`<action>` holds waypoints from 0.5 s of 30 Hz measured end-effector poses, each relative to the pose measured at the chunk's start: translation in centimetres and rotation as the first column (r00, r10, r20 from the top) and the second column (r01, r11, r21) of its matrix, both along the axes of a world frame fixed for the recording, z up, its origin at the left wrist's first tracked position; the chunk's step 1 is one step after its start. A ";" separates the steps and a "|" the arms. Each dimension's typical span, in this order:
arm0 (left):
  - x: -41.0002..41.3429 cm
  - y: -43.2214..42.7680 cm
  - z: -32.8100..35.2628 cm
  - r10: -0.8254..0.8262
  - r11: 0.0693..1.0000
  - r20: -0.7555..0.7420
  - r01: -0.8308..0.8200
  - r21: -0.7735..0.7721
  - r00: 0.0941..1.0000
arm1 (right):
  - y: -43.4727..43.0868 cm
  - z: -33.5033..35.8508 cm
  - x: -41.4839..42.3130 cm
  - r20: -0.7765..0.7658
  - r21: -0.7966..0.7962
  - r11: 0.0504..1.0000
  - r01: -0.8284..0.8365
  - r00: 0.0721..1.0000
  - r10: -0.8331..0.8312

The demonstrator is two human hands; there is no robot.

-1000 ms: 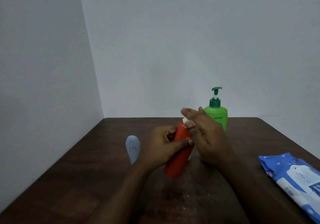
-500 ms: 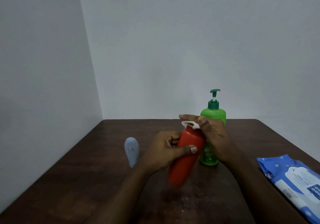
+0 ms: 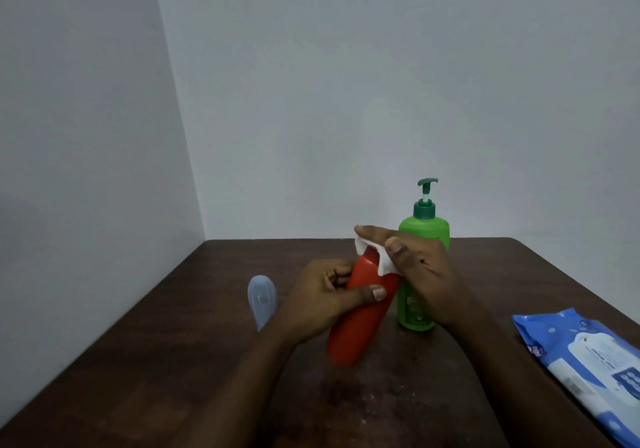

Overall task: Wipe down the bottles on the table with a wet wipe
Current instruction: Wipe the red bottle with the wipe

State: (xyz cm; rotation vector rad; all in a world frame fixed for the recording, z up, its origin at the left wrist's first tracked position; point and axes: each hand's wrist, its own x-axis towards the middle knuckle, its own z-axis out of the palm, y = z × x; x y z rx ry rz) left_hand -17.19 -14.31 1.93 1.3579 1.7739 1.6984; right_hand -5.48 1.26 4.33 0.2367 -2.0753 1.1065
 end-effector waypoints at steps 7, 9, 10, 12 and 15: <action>-0.5 -0.2 0.1 0.028 1.000 -0.022 -0.028 -0.008 0.999 | 0.1 -0.2 -0.6 0.013 -0.161 0.987 -0.015 1.000 0.017; -0.4 -0.1 0.0 0.039 0.999 -0.021 -0.040 -0.012 0.999 | 0.2 -0.3 -0.8 0.014 -0.152 0.988 0.024 1.000 -0.022; -0.5 -0.1 0.0 0.043 0.999 -0.010 -0.043 -0.007 0.999 | 0.3 -0.3 -0.8 0.012 -0.122 0.991 0.061 0.998 -0.060; -0.7 -0.2 0.1 0.042 0.999 -0.001 -0.042 0.005 0.999 | 0.2 -0.2 -0.7 -0.006 -0.059 0.989 0.132 0.991 -0.133; -0.3 -0.1 0.0 0.034 0.999 -0.026 -0.034 -0.006 0.999 | -0.2 -0.4 -0.8 -0.023 0.033 0.979 0.200 0.980 -0.200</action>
